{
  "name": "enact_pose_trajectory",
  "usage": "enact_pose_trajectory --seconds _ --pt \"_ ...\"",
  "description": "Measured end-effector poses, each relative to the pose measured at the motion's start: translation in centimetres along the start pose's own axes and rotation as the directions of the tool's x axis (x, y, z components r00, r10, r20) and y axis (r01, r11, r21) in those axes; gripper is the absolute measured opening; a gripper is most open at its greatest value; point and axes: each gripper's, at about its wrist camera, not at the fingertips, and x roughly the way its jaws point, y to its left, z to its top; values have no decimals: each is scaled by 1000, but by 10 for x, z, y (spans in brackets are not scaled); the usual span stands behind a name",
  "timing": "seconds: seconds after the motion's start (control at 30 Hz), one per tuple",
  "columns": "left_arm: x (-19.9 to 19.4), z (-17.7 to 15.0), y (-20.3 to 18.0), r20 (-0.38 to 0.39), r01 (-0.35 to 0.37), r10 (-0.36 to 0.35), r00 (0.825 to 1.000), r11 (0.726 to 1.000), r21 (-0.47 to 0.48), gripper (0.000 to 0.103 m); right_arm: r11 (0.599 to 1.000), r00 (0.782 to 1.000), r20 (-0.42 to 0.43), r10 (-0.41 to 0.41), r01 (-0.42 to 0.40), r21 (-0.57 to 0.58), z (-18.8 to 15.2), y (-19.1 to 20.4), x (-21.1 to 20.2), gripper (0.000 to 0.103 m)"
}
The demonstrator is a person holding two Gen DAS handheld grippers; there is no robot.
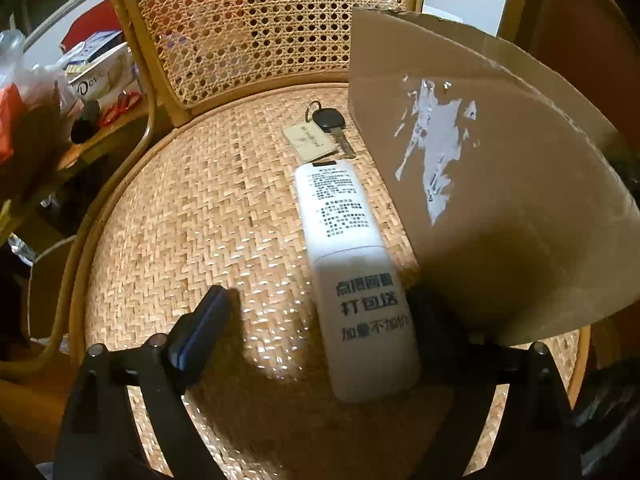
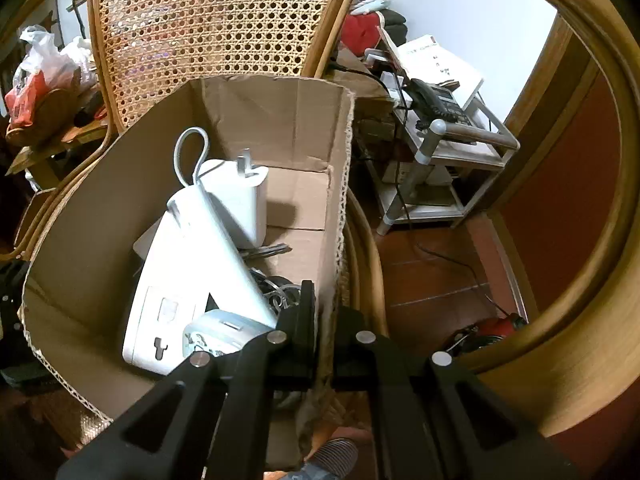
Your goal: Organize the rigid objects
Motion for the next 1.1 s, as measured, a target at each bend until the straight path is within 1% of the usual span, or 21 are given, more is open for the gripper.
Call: enact_pose_trajectory --seconds 0.03,0.07,0.1,0.13,0.17,0.3,0.4,0.47,0.7,0.77,0.83,0.87,0.97,1.0,1.07,1.1 --pt "0 0 0 -1 6 -6 1000 1000 1 85 1000 1000 0 0 0 0 0 0 0 7" --pt "-2 0 -1 6 20 -20 1000 1000 6 73 1000 1000 1 0 0 0 0 -1 0 7" --pt "-4 -1 -3 13 28 -29 1000 999 15 52 1000 1000 1 1 -1 -1 0 -1 0 7" --pt "-7 0 -6 17 26 -27 999 999 35 40 1000 1000 0 1 -1 -2 0 -1 0 7" --pt "-7 -1 -7 12 7 -7 1000 999 42 40 1000 1000 2 2 -2 -2 0 -1 0 7" --pt "-10 -2 5 1 42 -42 999 999 -3 39 1000 1000 7 12 -12 -6 1 -1 0 7" --pt "-18 -3 12 9 26 -26 1000 1000 -16 39 1000 1000 6 13 -13 -6 1 0 0 7" --pt "-27 -1 19 21 36 -35 999 999 -31 39 1000 1000 7 13 -13 -7 1 0 -1 7" --pt "-69 14 34 100 42 -36 994 998 -57 39 1000 1000 11 26 -26 -7 3 2 1 7" --pt "-87 18 37 154 34 -23 988 997 -69 39 999 999 13 33 -32 -9 3 2 2 7" --pt "-104 23 39 188 19 -5 982 997 -74 39 999 999 15 37 -37 -11 4 3 2 7" --pt "-117 27 42 217 21 -2 976 996 -86 38 999 999 16 39 -39 -13 4 2 2 7" --pt "-140 37 40 253 24 -2 968 996 -84 38 999 999 16 42 -42 -16 5 3 2 7" --pt "-144 40 39 251 24 -4 968 997 -73 38 999 999 16 42 -42 -16 5 3 2 7" --pt "-152 46 36 270 22 -3 963 997 -71 37 999 999 16 42 -42 -16 5 3 2 7" --pt "-155 49 33 265 22 -6 964 998 -56 37 999 999 16 42 -42 -16 5 3 2 7"
